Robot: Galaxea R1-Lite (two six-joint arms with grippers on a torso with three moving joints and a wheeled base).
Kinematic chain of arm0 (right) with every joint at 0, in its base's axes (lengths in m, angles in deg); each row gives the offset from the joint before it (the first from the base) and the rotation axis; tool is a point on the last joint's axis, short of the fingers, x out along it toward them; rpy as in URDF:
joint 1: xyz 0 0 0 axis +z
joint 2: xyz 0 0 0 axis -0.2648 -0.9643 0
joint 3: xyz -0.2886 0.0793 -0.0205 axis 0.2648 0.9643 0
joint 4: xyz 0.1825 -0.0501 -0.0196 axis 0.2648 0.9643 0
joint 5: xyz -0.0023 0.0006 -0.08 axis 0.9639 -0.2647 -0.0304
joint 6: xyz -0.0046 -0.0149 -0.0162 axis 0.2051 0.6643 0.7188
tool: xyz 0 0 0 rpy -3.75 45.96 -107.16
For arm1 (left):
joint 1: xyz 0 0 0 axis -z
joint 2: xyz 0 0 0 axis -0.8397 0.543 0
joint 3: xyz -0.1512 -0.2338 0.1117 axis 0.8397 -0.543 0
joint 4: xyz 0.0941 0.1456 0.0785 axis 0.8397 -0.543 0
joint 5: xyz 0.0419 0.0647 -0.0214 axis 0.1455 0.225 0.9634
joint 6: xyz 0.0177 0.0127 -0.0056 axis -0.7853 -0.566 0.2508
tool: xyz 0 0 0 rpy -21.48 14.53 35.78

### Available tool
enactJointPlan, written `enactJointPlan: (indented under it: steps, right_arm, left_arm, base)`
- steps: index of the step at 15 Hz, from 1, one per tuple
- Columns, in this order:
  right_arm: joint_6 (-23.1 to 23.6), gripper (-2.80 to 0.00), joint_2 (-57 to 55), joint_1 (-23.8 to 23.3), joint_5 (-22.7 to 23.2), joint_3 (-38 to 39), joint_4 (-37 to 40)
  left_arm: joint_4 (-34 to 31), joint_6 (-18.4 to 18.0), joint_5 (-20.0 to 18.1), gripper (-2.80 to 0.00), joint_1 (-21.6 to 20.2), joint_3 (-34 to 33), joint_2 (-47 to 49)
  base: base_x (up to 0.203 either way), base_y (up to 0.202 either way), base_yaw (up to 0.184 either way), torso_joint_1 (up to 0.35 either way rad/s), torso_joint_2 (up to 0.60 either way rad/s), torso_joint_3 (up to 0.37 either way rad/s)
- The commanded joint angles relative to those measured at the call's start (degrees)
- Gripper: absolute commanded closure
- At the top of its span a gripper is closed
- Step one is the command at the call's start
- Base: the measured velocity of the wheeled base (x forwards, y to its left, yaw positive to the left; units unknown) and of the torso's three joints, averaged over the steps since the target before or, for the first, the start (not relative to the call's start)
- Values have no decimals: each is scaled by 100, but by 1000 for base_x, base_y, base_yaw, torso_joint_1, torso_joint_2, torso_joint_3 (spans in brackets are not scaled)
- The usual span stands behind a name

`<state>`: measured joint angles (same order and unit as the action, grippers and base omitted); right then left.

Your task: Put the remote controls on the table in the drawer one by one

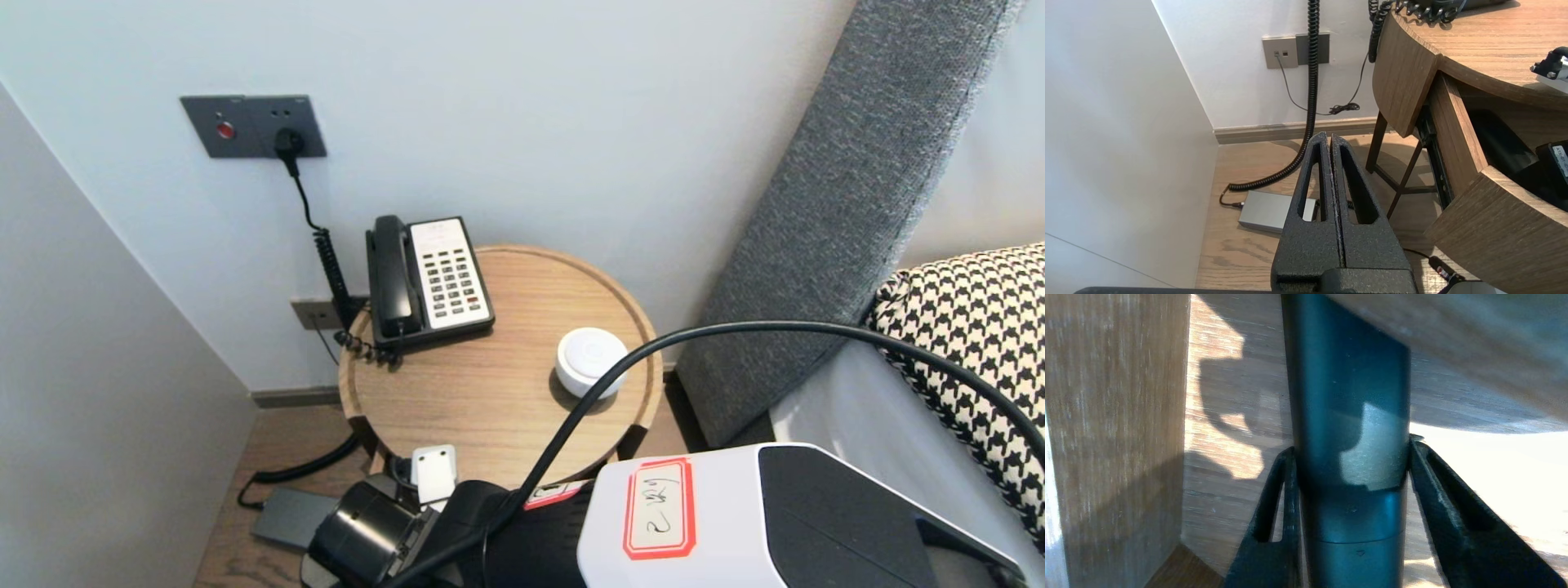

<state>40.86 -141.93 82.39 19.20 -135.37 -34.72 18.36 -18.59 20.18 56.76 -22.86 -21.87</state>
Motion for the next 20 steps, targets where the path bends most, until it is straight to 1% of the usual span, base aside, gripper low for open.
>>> enactJointPlan:
  steps: [1, 6, 9, 13, 16, 20]
  right_arm:
    - [-26, -280, -24, 3, -15, -4, 11]
    - [-26, -280, 112, 3, -24, 12, 141]
    - [-26, -280, 430, 33, -26, 68, 227]
    - [-35, -280, 864, 115, -24, 369, 230]
    - [-39, -280, 1140, 263, -15, 700, 221]
    - [-42, -280, 1545, 371, -15, 932, 221]
  left_arm:
    - [3, -3, 0, 0, 0, -70, -9]
    - [3, -3, 0, 0, -9, -70, -9]
    - [3, -3, 0, 0, -5, -70, -9]
    - [3, -3, 0, 0, 0, -70, -9]
    - [3, -3, 0, 0, 0, -70, -9]
    - [3, -3, 0, 0, -9, -70, -9]
  base:
    - [0, 0, 0, 0, 0, 0]
    - [0, 0, 0, 0, 0, 0]
    - [0, 0, 0, 0, 0, 0]
    - [0, 0, 0, 0, 0, 0]
    - [0, 0, 0, 0, 0, 0]
    - [0, 0, 0, 0, 0, 0]
